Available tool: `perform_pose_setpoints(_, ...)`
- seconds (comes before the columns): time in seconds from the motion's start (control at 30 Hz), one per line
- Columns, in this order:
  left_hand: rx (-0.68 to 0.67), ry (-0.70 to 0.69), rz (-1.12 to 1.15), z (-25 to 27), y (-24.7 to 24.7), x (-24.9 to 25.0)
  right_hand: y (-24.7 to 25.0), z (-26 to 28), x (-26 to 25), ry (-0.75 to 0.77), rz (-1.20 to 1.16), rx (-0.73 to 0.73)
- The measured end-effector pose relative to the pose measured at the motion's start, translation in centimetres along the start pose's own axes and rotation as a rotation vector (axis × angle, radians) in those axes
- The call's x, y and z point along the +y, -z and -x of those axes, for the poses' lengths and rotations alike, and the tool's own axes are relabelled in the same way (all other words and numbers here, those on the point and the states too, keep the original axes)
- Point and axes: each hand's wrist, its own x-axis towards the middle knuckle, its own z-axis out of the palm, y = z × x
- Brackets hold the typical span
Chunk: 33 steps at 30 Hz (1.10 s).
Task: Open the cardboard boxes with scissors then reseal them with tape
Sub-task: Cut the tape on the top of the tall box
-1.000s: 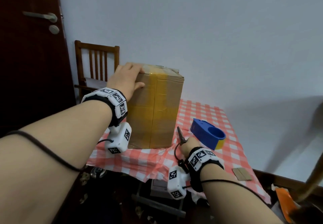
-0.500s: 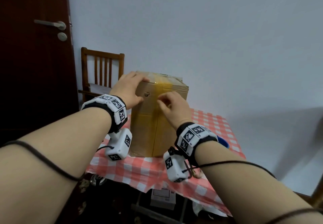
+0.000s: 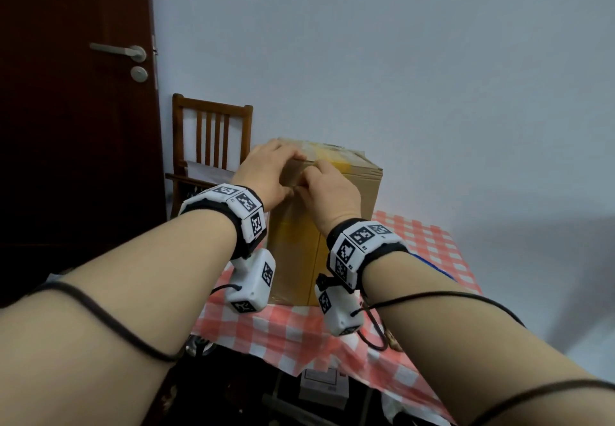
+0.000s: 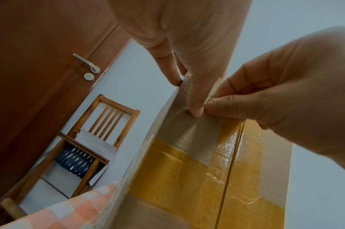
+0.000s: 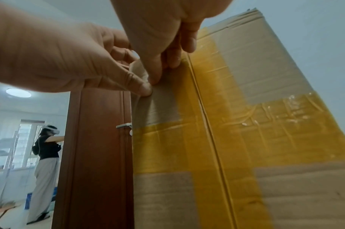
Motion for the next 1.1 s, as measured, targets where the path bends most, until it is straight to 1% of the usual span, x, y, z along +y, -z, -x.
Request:
perform_pose_setpoints(0.13,-0.002,-0.02,0.044,-0.1,0.1,-0.4,-0.2,0.1,-0.2,0.104,0.074,0.04)
perform_pose_setpoints(0.2,0.004,-0.026,0.05,-0.1,0.0,-0.4,0.5,0.3,-0.7,0.091,0.041,0.022)
perform_pose_setpoints(0.27,0.007,-0.029,0.054,-0.2,-0.1,-0.5,0.5,0.4,-0.7,0.117,0.077,0.078)
perform_pose_setpoints(0.37,0.006,-0.033,0.064,-0.3,-0.2,-0.7,0.4,0.7,-0.9,0.068,0.065,-0.015)
perform_pose_setpoints(0.5,0.02,-0.023,0.067,-0.4,-0.4,-0.6,0.3,0.8,-0.4,-0.054,-0.003,-0.029)
perform_pose_setpoints(0.6,0.024,-0.02,0.067,-0.5,-0.5,-0.7,0.0,0.5,-0.2,-0.135,-0.081,-0.079)
perform_pose_setpoints(0.63,0.025,-0.019,0.067,-0.5,-0.4,-0.7,-0.2,0.4,0.0,-0.146,-0.108,-0.089)
perform_pose_setpoints(0.7,0.024,-0.019,0.061,-0.5,-0.4,-0.7,-0.7,0.4,0.2,-0.117,-0.095,-0.118)
perform_pose_setpoints(0.77,0.024,-0.019,0.059,-0.4,-0.4,-0.7,-0.9,0.7,0.3,-0.087,-0.136,-0.075)
perform_pose_setpoints(0.83,0.026,-0.018,0.065,-0.4,-0.4,-0.8,-1.2,1.1,0.3,0.0,-0.21,0.055)
perform_pose_setpoints(0.87,0.026,-0.017,0.068,-0.4,-0.4,-0.8,-1.0,1.4,0.3,0.012,-0.243,0.077)
perform_pose_setpoints(0.97,0.023,-0.021,0.072,-0.4,-0.4,-0.8,-0.4,1.3,0.7,-0.038,-0.278,0.015)
perform_pose_setpoints(1.1,0.027,-0.013,0.069,-0.4,-0.4,-0.7,-0.3,0.3,0.7,-0.079,-0.177,-0.082)
